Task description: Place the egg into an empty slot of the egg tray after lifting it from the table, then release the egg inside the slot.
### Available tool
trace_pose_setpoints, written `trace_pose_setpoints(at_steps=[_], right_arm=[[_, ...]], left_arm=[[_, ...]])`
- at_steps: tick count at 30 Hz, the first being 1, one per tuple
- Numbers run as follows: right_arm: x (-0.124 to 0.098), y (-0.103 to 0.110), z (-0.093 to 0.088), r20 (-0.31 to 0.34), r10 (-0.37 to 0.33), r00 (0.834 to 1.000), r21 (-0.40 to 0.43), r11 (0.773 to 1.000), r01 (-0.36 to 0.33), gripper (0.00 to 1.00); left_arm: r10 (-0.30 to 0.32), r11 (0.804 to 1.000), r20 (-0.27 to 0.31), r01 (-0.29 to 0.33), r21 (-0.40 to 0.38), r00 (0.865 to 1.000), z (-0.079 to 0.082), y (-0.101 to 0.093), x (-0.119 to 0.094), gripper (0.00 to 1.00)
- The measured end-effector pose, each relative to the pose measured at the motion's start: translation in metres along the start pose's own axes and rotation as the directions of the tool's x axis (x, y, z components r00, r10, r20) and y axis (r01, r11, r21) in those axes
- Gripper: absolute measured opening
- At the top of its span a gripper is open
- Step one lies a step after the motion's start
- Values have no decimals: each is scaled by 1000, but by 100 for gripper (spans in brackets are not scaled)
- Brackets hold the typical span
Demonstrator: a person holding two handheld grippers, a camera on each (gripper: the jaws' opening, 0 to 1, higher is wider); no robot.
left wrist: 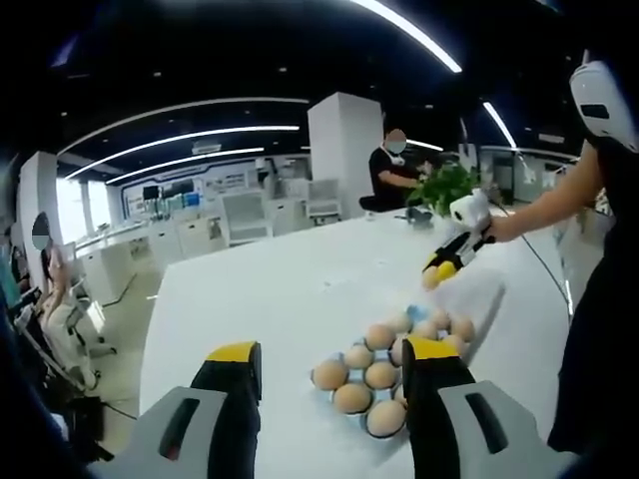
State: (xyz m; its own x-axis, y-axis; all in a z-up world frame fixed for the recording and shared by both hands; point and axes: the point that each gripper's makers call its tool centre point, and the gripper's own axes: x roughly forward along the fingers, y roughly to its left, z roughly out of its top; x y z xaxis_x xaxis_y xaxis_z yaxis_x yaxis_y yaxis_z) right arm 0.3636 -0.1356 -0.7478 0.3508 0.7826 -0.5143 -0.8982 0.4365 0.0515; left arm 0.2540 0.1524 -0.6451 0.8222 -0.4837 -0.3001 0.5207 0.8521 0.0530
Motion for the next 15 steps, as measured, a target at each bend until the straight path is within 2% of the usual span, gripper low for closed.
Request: trace_pose_setpoints(at_steps=[15], right_arm=[[33, 25, 15, 9, 76, 997, -26, 997, -76, 24]], left_arm=[[0, 1000, 2, 0, -2, 1000, 0, 1, 0, 57]])
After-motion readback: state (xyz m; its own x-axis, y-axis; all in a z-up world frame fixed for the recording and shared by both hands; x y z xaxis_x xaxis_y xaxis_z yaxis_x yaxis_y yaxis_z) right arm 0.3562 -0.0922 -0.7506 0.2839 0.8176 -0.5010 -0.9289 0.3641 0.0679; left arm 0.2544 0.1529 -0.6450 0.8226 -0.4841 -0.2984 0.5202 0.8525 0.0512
